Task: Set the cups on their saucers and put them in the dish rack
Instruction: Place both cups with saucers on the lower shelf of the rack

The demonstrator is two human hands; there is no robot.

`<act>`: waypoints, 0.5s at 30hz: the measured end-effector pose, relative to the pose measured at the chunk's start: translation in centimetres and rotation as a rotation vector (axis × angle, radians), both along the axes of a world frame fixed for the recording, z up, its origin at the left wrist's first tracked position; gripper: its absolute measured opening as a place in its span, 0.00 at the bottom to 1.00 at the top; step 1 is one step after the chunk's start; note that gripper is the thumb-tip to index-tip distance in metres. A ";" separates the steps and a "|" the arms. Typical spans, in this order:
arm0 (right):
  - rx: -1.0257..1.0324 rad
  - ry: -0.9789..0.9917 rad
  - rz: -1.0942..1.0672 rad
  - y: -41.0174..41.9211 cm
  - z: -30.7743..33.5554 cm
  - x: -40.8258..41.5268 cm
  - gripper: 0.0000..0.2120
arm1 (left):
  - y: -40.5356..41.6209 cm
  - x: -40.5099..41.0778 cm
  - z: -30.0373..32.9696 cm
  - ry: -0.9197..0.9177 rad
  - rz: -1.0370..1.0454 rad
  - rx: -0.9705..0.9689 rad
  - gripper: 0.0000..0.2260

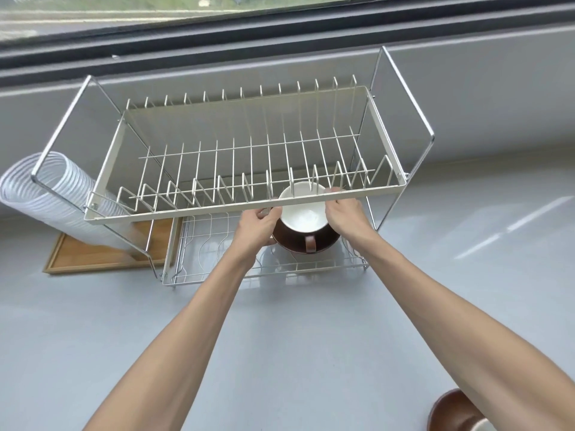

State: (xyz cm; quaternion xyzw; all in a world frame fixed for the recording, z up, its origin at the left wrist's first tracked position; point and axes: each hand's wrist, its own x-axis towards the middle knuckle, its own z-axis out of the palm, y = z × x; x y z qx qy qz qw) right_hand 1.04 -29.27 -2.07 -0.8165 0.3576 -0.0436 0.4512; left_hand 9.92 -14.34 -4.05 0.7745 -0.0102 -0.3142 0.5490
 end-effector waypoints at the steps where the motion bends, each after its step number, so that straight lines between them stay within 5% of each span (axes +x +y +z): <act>1: -0.003 -0.003 0.000 -0.1 -0.1 0.2 0.15 | -0.2 0.2 -0.1 0.011 -0.003 0.000 0.09; 15: -0.007 0.031 -0.012 -0.4 -1.8 0.1 0.17 | -0.5 0.4 -0.3 -0.026 -0.112 0.057 0.10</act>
